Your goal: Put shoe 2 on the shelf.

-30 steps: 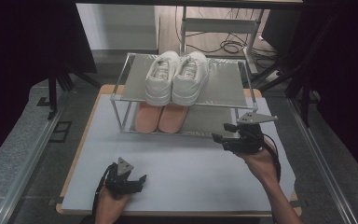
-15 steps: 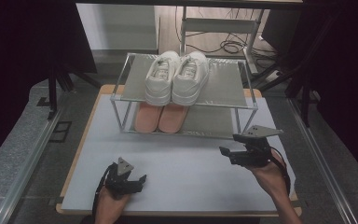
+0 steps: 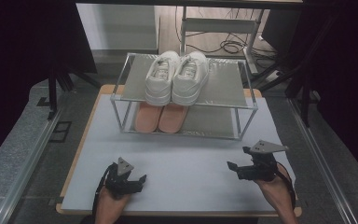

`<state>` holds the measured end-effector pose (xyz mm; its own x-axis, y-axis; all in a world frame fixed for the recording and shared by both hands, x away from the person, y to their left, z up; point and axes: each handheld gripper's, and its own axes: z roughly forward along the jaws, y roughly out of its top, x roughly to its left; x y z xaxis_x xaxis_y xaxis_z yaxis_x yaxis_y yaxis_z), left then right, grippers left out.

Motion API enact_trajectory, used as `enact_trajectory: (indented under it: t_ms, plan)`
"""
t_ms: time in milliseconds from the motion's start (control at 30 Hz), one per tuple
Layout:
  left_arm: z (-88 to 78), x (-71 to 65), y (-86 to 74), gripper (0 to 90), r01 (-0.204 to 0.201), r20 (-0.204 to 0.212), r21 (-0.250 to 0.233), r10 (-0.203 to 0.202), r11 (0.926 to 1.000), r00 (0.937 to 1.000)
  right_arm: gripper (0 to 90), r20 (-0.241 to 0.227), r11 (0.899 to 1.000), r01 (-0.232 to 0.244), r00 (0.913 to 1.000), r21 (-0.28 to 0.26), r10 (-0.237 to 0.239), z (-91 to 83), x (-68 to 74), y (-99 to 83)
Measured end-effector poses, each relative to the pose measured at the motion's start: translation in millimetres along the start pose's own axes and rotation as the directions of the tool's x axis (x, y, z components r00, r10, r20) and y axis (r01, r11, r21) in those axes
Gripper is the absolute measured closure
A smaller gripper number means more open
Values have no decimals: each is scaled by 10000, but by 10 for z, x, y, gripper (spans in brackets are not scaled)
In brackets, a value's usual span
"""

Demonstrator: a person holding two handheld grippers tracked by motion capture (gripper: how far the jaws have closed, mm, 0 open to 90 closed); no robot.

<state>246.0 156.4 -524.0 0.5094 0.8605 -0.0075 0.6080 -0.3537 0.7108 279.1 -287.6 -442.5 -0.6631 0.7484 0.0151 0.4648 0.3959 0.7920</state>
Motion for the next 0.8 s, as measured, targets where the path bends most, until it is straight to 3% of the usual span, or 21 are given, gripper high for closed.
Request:
enact_trajectory:
  t_ms: [167, 333, 500, 633, 800]
  plan:
    - [0, -3, -1, 195, -22, -20, -14, 22, 10000, 10000, 99, 149, 9994, 56, 9999, 351, -62, 109, -39, -247]
    - [0, -2, -1, 195, -17, -15, -13, 17, 10000, 10000, 21, 232, 9979, -142, 9996, 636, 128, 244, -73, -488]
    - [-1, -5, -1, 195, -27, -31, -24, 27, 10000, 10000, 2, 178, 9958, -268, 9995, 871, 254, 369, -78, -657]
    - [-1, -11, -2, 195, -45, -73, -45, 45, 10000, 10000, 20, 400, 9918, -170, 9991, 1266, 120, 427, -58, -680]
    - [-1, -11, -3, 196, -45, -66, -39, 45, 10000, 10000, 20, 421, 9923, -157, 9991, 1228, 105, 427, -55, -686]
